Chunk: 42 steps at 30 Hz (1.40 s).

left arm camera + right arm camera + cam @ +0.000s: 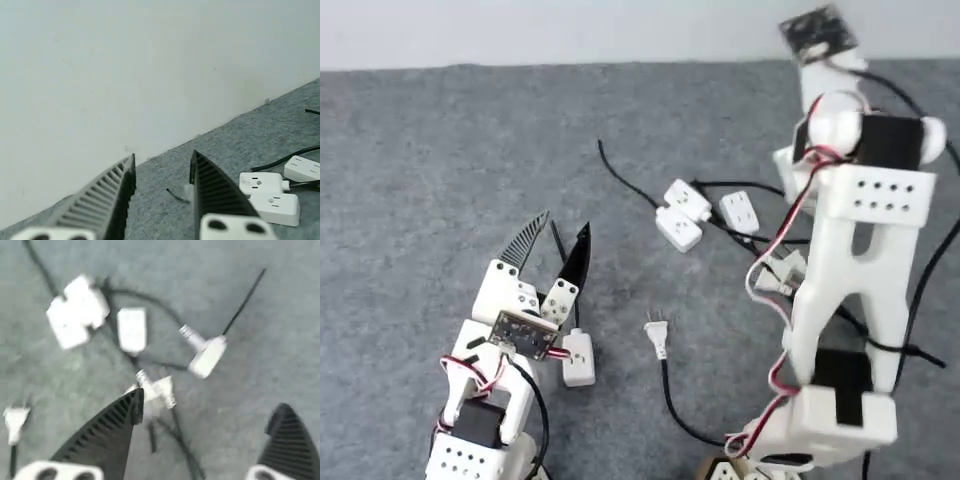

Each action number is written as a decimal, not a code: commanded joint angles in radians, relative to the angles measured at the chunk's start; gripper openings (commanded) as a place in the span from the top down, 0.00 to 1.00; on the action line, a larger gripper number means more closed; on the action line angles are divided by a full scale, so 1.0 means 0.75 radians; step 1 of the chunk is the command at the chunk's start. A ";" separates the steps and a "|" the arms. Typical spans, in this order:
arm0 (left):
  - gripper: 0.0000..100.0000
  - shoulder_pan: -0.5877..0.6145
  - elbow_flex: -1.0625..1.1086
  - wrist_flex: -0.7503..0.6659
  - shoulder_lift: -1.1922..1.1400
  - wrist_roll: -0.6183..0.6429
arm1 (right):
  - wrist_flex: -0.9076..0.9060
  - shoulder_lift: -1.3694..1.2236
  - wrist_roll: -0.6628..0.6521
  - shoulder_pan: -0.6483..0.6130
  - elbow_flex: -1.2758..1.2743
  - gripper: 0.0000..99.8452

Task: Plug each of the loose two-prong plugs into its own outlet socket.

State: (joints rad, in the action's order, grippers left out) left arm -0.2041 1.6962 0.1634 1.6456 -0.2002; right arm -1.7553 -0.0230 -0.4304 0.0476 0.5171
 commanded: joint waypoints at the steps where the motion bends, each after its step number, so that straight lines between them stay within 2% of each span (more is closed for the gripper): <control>1: 0.83 -0.012 -0.011 -0.031 0.006 -0.018 | 0.030 0.195 0.029 -0.019 -0.274 0.68; 9: 0.83 -0.012 -0.011 -0.031 0.006 -0.018 | 0.455 0.650 0.006 -0.050 -1.066 0.68; 13: 0.83 -0.012 -0.011 -0.031 0.006 -0.018 | 0.580 0.842 -0.088 -0.083 -1.379 0.68; 17: 0.83 -0.014 -0.009 -0.031 0.006 -0.016 | 0.678 0.930 -0.106 -0.077 -1.579 0.68; 21: 0.83 -0.014 -0.009 -0.031 0.006 -0.014 | 0.735 0.909 -0.110 -0.032 -1.622 0.68; 24: 0.83 -0.023 -0.009 -0.010 0.006 -0.016 | 0.748 0.840 -0.194 -0.024 -1.622 0.68; 31: 0.83 -0.061 -0.015 0.018 0.006 -0.078 | 0.744 0.605 -0.211 -0.103 -1.622 0.68; 38: 0.83 -0.098 -0.046 0.078 -0.002 -0.082 | 0.738 0.486 0.059 -0.324 -1.622 0.68; 42: 0.83 -0.092 -0.140 0.074 -0.155 -0.084 | 0.715 0.494 0.188 -0.515 -1.616 0.68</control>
State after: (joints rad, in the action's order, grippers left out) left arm -0.2716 1.6794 0.2186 1.6072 -0.2493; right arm -1.2091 0.3437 -0.3537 -0.2363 -0.7058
